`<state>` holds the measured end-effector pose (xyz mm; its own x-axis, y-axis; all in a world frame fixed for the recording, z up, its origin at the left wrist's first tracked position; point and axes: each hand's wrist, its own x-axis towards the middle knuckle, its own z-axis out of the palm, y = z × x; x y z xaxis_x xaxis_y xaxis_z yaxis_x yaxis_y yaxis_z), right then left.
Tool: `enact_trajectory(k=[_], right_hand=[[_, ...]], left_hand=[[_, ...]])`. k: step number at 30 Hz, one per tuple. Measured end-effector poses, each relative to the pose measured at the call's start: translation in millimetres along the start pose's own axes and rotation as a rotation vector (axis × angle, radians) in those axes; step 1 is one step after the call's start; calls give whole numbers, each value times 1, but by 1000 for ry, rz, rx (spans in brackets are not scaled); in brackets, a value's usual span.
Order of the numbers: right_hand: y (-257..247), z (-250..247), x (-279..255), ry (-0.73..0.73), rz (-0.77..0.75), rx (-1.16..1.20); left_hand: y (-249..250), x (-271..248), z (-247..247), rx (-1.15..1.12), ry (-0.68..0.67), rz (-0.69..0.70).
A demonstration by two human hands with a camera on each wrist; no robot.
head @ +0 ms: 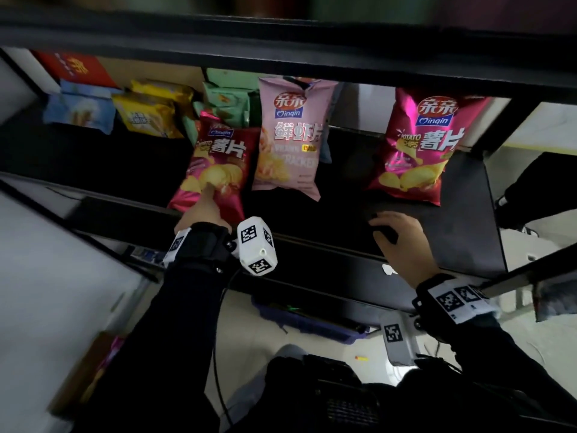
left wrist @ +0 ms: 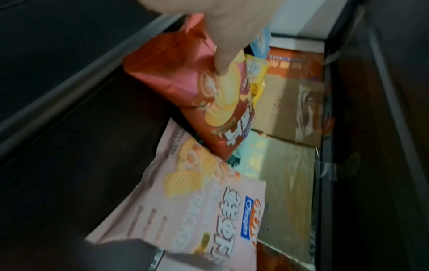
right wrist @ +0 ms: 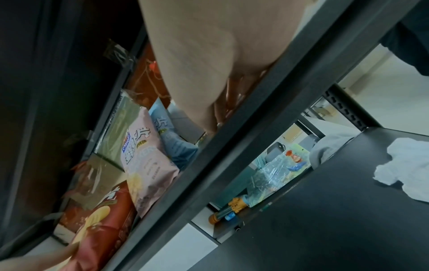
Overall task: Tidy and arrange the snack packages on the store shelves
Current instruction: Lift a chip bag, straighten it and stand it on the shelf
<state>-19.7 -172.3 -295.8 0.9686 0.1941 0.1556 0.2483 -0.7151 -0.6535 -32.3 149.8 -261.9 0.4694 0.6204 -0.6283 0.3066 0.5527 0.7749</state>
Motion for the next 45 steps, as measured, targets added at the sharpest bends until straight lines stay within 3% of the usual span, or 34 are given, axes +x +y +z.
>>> enact_trajectory(k=[2, 3, 5, 6, 7, 9, 11, 13, 16, 20, 25, 27, 30, 34, 40, 42, 45], right_hand=[[-1, 0, 0, -13, 3, 12], [-2, -1, 0, -2, 6, 29], [-6, -7, 1, 155, 41, 134], [-8, -13, 4, 300, 82, 211], [-10, -19, 10, 451, 121, 265], [-10, -34, 28, 642, 171, 264], [-5, -45, 51, 628, 254, 307], [-2, -51, 69, 516, 364, 454], [5, -51, 80, 354, 466, 586], [13, -50, 64, 289, 464, 630], [-8, -53, 27, 143, 399, 722], [-17, -50, 12, 59, 362, 793], [-27, -48, -6, -10, 353, 882], [-28, -48, -11, -39, 418, 834], [-27, -52, -12, 40, 369, 769], [-28, -53, -14, -21, 328, 772], [-30, -53, -15, -131, 290, 778]], left_hand=[[0, 1, -1, -58, 28, -7], [1, 0, 0, -117, 115, 40], [6, -7, 5, -164, 402, 267], [9, -15, 11, -125, 476, 442], [10, -23, 17, -82, 462, 627], [7, -41, 33, -16, 289, 927], [-4, -61, 51, 76, 95, 1137], [-23, -78, 71, 231, -88, 1269], [-55, -96, 92, 429, -417, 1223], [-89, -99, 109, 714, -713, 1167], [-95, -103, 120, 749, -986, 729], [-97, -103, 122, 727, -1068, 645], [-94, -101, 119, 651, -1096, 580], [-85, -106, 110, 598, -1126, 514], [-76, -105, 110, 775, -1238, 456], [-72, -106, 113, 681, -1204, 386], [-66, -109, 114, 496, -1109, 398]])
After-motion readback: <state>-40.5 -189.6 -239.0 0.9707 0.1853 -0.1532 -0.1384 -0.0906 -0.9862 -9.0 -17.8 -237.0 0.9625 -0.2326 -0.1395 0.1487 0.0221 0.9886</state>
